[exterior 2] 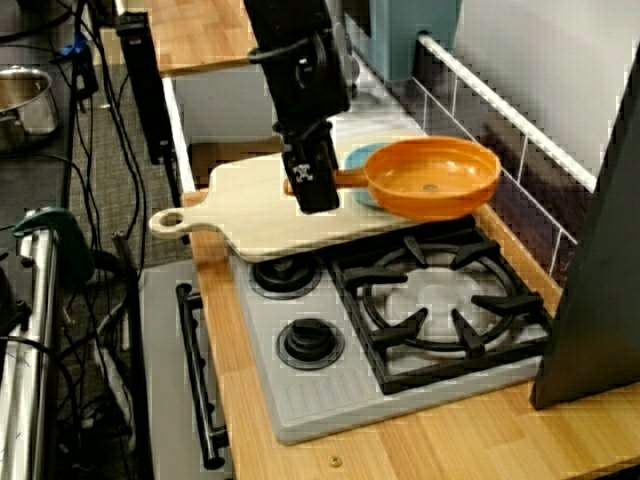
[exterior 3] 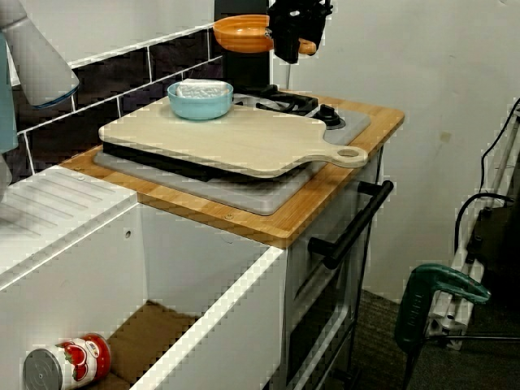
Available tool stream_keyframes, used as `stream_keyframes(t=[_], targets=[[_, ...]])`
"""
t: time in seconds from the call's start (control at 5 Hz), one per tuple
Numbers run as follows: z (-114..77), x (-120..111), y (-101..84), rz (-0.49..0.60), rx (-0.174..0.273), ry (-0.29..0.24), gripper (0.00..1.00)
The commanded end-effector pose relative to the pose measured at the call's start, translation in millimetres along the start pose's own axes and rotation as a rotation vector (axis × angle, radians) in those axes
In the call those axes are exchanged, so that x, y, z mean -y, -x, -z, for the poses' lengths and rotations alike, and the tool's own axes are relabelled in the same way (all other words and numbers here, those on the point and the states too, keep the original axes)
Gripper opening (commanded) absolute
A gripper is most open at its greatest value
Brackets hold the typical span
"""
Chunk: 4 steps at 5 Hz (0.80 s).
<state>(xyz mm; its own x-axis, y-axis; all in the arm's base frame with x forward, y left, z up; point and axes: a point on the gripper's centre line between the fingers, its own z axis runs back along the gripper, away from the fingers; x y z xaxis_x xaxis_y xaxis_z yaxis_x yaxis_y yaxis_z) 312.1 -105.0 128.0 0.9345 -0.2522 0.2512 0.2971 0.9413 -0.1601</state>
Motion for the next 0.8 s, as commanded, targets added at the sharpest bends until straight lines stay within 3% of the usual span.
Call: stream_keyframes(t=[0.0, 0.2, 0.6], targets=[[-38.8, -21, 0.5, -0.022, 0.101, 0.012, 0.0], [-48.3, -35, 14.0, -0.036, 0.116, 0.008, 0.0], [-46.5, -57, 33.6, -0.087, 0.123, 0.003, 0.0]])
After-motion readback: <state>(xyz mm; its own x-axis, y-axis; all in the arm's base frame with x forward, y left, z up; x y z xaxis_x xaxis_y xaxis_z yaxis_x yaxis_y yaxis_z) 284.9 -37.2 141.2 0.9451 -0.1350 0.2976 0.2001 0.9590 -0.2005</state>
